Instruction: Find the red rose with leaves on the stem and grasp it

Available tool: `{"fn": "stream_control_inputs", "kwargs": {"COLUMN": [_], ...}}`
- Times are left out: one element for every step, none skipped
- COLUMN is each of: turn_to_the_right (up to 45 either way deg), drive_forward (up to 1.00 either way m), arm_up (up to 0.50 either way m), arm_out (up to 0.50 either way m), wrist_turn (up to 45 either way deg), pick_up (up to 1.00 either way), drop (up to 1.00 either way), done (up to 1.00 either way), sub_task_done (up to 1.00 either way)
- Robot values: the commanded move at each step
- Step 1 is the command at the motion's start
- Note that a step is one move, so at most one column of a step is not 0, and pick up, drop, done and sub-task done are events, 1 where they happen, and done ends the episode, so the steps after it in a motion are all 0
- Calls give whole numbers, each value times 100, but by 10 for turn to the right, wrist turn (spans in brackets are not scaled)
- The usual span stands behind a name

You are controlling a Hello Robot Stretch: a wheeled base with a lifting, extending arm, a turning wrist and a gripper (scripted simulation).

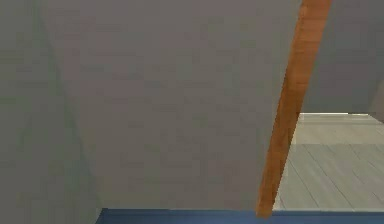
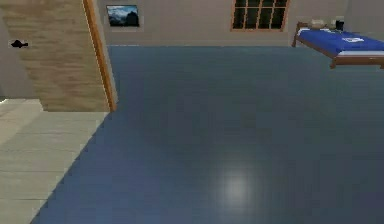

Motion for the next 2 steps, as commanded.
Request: {"fn": "stream_control_inputs", "kwargs": {"turn_to_the_right": [-450, -330], "drive_forward": [0, 0], "arm_up": [0, 0], "arm_out": [0, 0], "wrist_turn": [0, 0], "pick_up": [0, 0], "drop": [0, 0], "done": [0, 0], "sub_task_done": [0, 0]}}
